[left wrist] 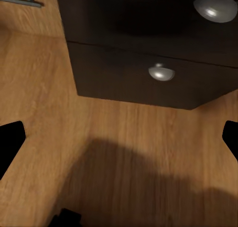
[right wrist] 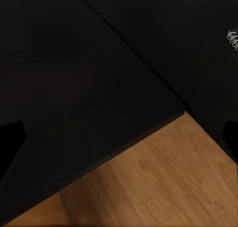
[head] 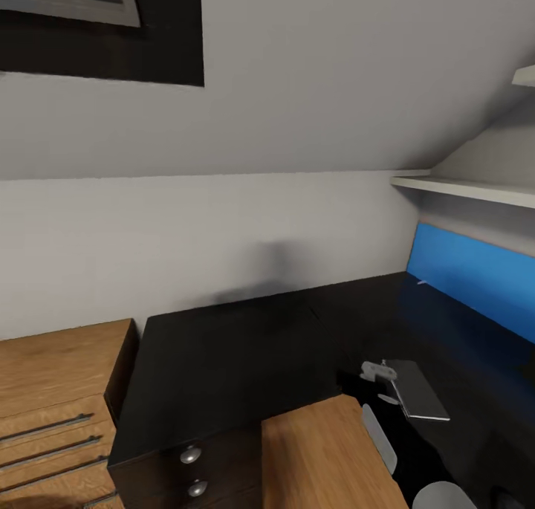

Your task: In the bedroom, organize the workspace by keeping the computer under the desk, ensuring the monitor is on the desk, placing the keyboard on the desk next to the monitor, placing the mouse on the desk next to the keyboard, moving the folder from the swivel chair onto the desk next to the mouse, stacking the notebook on top of the folder with the pen on top of the notebook, and positioning the swivel chair next to the desk.

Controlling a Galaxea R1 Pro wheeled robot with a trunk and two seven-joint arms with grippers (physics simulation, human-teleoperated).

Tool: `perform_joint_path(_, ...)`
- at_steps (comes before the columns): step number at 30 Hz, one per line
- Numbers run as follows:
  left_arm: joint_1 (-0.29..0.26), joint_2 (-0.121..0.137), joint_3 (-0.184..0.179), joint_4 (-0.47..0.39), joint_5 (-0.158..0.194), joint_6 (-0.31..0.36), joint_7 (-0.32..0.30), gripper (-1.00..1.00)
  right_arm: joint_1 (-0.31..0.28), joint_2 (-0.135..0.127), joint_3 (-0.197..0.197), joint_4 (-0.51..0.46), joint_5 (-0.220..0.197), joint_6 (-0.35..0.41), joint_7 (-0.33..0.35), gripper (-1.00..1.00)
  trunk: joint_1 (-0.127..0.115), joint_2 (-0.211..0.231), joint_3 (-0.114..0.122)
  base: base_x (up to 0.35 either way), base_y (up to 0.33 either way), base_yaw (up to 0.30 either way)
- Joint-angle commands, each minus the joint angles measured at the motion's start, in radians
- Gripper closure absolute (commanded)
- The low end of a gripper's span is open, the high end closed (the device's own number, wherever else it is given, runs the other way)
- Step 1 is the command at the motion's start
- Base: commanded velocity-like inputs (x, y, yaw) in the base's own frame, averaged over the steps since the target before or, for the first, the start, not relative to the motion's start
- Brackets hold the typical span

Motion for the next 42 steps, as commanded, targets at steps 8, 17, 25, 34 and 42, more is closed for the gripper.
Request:
perform_joint_path(8, -0.001, 0.000, -0.002, 0.001, 0.009, -0.004, -0.004, -1.00, 0.000, 0.001, 0.059, 0.022, -0.003, -0.026, -0.009, -1.00, 0.000, -0.001, -0.001, -0.016, 0.000, 0.233)
perform_joint_path(17, -0.001, 0.000, -0.003, 0.001, 0.009, -0.004, -0.004, -1.00, 0.000, -0.005, 0.065, 0.023, -0.003, -0.057, -0.007, -1.00, 0.000, -0.001, -0.001, -0.072, -0.015, 0.091)
perform_joint_path(25, -0.001, 0.000, -0.003, 0.013, 0.009, -0.004, -0.004, -1.00, 0.000, -0.052, 0.030, 0.012, -0.019, -0.041, -0.006, -1.00, 0.000, -0.001, -0.001, -0.003, -0.232, 0.003)
perform_joint_path(34, -0.001, 0.000, -0.003, 0.015, 0.009, -0.004, -0.004, -1.00, 0.000, -0.106, -0.087, -0.036, -0.083, 0.065, 0.034, -1.00, 0.000, -0.001, -0.001, 0.000, -0.122, 0.000)
perform_joint_path(42, -0.001, 0.000, -0.004, 0.015, 0.009, -0.004, -0.004, -1.00, 0.000, -0.163, -0.109, -0.043, -0.091, 0.083, 0.135, -1.00, 0.000, -0.001, -0.001, 0.000, -0.013, 0.000)
